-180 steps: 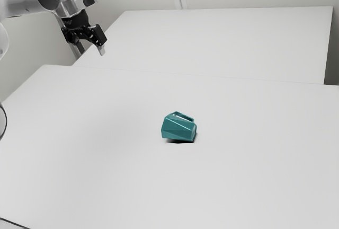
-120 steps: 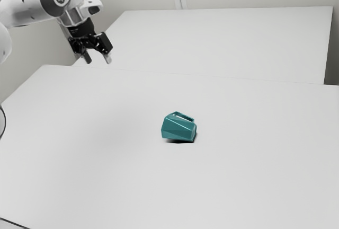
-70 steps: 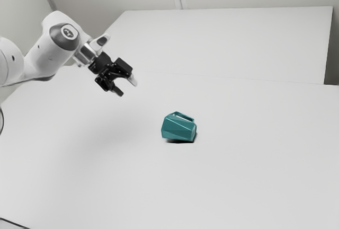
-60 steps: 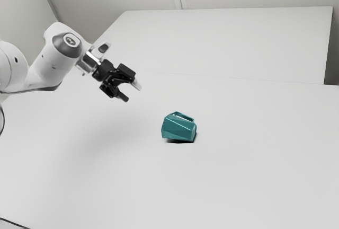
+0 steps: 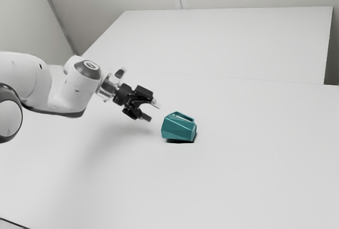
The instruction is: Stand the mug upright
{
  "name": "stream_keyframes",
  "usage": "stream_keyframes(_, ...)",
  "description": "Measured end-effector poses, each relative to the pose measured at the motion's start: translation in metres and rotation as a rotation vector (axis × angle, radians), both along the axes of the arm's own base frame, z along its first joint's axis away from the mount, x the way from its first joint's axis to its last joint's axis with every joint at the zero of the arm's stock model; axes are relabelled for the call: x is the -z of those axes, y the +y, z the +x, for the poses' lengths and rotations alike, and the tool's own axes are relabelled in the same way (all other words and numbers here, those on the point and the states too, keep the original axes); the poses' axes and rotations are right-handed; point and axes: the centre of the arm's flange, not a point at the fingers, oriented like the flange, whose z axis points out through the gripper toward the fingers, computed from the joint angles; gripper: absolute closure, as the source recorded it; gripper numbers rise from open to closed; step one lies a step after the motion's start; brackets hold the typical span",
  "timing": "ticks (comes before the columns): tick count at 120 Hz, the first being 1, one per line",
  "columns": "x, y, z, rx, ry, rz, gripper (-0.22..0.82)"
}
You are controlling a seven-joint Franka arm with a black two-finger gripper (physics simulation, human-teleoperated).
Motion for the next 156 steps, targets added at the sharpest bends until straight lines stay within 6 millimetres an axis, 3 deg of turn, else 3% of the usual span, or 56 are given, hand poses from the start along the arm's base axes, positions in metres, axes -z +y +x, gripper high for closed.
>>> stream_keyframes(49, 0.026, -0.055, 0.001, 0.086, -0.059, -0.054, 0.01)
stream_keyframes(56, 0.028, -0.056, 0.001, 0.089, -0.064, -0.056, 0.10)
stream_keyframes(69, 0.029, -0.056, 0.002, 0.092, -0.079, -0.057, 0.38)
stream_keyframes(81, 0.028, -0.058, 0.003, 0.100, -0.094, -0.056, 0.56)
stream_keyframes(94, 0.026, -0.061, 0.003, 0.112, -0.109, -0.054, 0.67)
stream_keyframes(115, 0.019, -0.068, 0.003, 0.133, -0.134, -0.051, 0.73)
stream_keyframes(133, -0.006, -0.068, 0.003, 0.144, -0.183, -0.041, 0.76)
stream_keyframes(156, -0.077, -0.056, -0.002, 0.235, -0.295, 0.089, 0.77)
